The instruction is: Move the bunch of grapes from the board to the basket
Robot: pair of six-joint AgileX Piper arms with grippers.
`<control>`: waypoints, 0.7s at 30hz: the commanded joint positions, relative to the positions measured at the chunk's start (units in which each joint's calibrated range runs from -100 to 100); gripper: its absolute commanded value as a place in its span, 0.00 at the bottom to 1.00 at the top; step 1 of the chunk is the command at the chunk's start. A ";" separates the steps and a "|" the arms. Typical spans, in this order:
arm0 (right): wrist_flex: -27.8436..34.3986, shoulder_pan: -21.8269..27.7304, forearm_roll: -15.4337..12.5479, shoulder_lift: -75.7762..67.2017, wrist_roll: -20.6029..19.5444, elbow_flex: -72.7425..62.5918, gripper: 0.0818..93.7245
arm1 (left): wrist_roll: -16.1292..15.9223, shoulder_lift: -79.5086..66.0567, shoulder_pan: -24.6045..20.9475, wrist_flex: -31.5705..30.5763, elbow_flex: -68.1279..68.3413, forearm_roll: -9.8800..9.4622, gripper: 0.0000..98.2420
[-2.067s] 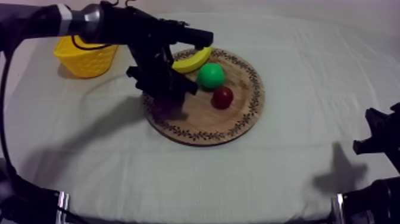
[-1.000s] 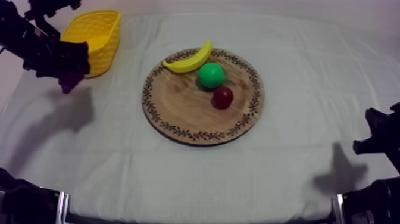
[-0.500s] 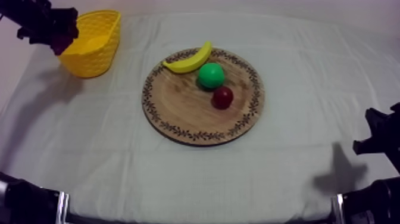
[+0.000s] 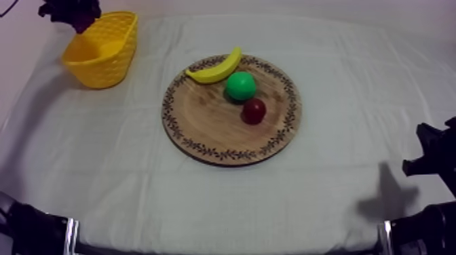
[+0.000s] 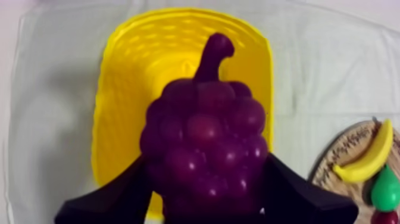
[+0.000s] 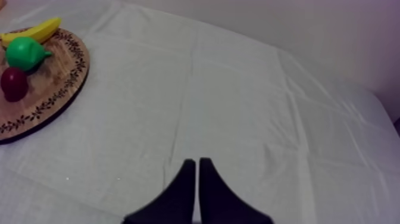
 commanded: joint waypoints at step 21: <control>-0.02 0.01 0.01 0.02 0.00 -0.01 0.00 | -1.71 20.16 -1.25 -2.90 -9.52 1.35 0.71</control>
